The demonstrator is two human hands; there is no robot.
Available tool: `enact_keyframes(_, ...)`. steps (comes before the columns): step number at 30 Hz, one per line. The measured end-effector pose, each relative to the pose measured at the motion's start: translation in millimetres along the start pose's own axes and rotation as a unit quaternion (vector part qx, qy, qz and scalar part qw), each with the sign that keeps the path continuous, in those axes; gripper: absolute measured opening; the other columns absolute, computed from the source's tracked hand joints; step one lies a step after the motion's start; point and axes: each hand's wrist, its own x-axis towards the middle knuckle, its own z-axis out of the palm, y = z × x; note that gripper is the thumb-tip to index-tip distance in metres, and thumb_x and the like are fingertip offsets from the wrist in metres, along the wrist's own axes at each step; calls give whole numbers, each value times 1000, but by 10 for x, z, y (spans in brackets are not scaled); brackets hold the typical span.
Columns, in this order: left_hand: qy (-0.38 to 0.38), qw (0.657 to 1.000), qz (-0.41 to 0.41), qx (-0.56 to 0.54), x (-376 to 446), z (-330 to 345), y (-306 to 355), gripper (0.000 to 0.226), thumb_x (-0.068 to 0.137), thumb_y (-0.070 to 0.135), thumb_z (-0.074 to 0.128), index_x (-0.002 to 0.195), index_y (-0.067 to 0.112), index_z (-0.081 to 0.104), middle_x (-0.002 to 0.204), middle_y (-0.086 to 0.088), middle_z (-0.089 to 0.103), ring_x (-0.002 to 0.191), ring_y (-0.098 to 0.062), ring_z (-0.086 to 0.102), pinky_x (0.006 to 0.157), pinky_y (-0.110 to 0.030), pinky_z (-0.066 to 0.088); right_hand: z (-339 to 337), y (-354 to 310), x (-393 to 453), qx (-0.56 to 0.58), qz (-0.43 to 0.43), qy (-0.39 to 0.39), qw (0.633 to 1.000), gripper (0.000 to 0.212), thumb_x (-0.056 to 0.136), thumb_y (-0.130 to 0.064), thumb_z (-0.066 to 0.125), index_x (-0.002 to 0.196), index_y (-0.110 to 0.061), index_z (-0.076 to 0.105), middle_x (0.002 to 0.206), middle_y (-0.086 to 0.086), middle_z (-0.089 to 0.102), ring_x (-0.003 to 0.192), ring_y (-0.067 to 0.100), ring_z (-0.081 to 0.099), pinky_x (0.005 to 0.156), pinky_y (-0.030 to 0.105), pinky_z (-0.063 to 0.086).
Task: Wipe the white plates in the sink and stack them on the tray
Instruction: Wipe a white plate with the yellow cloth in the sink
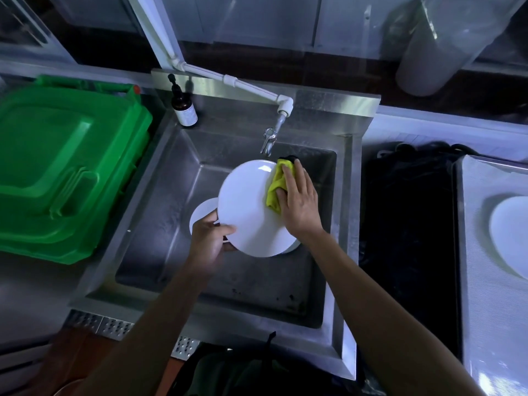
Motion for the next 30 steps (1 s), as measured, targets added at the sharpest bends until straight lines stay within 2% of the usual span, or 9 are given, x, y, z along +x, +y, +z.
enact_keyframes(4,38,999,0,-29,30,40,3,37,82,-7,57,99,20,76,92,-4,76,80,-31,70,57,-36,57,37,4,-106,12,43,1,999,57,108,-36,34,161,-21,16,170,4,0,156,25,2,125,47,11)
enact_keyframes(10,111,991,-11,-78,74,134,-26,38,82,-10,58,112,9,72,102,-8,75,84,-31,71,61,-42,60,185,-77,-352,34,106,-33,993,59,109,-38,31,161,-22,11,169,3,-9,156,25,-1,124,47,12)
enact_keyframes(14,130,985,-8,-111,69,195,-14,38,82,-12,57,93,20,74,87,3,77,74,-18,74,57,-36,60,286,-159,-544,74,130,-32,988,59,109,-34,34,161,-18,12,169,6,-8,155,28,1,125,46,11)
enact_keyframes(17,128,983,-11,-129,84,211,0,39,80,-12,54,80,21,74,80,4,74,69,-20,69,61,-35,54,343,-236,-646,123,135,-21,983,58,109,-29,35,161,-15,12,168,10,-7,155,30,1,125,45,9)
enact_keyframes(21,137,976,-17,-168,120,242,16,35,81,-13,54,97,15,70,85,1,76,73,-20,73,61,-40,60,367,-354,-715,208,140,11,968,60,109,-25,39,160,-12,11,168,12,-6,155,28,-1,126,45,12)
enact_keyframes(24,126,974,-16,-186,130,243,12,37,81,-13,53,102,13,69,90,-4,76,78,-25,73,67,-45,60,351,-384,-735,278,164,28,946,67,107,-25,44,161,-14,6,169,6,-6,155,20,-1,125,36,11)
enact_keyframes(27,115,976,-18,-183,116,219,11,40,83,-12,54,111,12,69,97,-6,77,81,-23,76,70,-49,62,310,-308,-699,323,188,34,927,75,103,-25,52,160,-15,5,169,2,2,154,15,4,125,35,12)
enact_keyframes(30,98,982,-17,-161,107,202,31,39,84,-13,55,111,11,69,98,-6,76,82,-23,75,69,-47,62,240,-206,-644,333,201,61,919,71,98,-24,59,156,-21,19,155,-2,35,140,10,33,115,34,32)
